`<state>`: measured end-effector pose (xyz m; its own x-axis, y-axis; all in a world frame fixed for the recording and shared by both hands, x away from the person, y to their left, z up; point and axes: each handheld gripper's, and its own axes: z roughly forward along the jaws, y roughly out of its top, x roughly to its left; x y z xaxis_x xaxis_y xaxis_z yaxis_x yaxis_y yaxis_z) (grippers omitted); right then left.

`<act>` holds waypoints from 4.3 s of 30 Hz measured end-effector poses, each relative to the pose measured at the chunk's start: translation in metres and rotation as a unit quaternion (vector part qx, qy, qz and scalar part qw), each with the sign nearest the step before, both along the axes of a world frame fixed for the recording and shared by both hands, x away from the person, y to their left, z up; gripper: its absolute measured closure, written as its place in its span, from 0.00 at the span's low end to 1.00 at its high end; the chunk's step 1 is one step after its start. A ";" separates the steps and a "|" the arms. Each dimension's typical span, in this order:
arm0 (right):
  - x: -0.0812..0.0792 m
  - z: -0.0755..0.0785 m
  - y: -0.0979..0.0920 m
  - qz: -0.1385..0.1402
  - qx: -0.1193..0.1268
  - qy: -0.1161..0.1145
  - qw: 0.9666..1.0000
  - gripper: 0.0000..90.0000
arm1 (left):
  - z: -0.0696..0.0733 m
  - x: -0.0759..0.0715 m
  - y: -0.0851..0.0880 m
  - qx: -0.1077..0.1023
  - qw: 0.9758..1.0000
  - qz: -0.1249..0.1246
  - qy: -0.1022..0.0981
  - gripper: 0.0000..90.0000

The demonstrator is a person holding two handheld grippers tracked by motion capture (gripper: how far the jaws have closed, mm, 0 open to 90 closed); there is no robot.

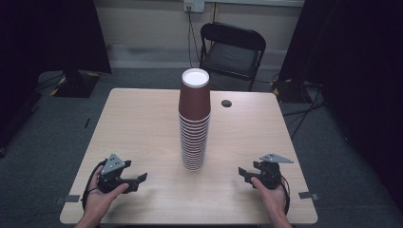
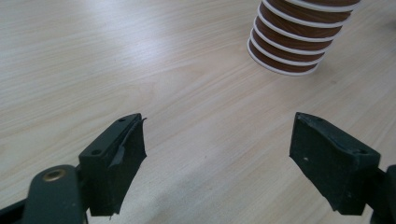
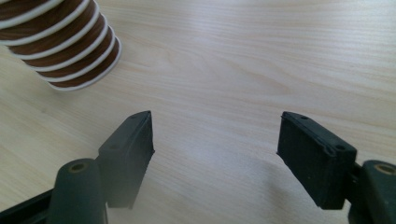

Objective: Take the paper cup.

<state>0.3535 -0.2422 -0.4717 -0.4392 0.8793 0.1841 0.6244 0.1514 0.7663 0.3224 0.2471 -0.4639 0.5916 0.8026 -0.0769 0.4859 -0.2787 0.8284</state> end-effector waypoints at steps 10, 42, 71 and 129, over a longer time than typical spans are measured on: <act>-0.005 0.012 0.004 0.029 0.023 -0.029 0.999 0.40 | -0.002 0.002 -0.001 0.002 1.000 -0.003 0.006 0.20; -0.005 0.096 0.041 0.116 0.073 -0.131 0.982 0.35 | -0.001 -0.002 -0.003 0.005 1.000 -0.013 -0.003 0.20; 0.012 0.181 0.080 0.168 0.125 -0.200 0.957 0.16 | -0.004 0.001 -0.002 0.005 1.000 0.000 0.003 0.20; 0.072 0.214 0.163 0.203 0.089 -0.190 0.956 0.11 | -0.005 0.003 0.000 0.004 1.000 -0.004 0.010 0.21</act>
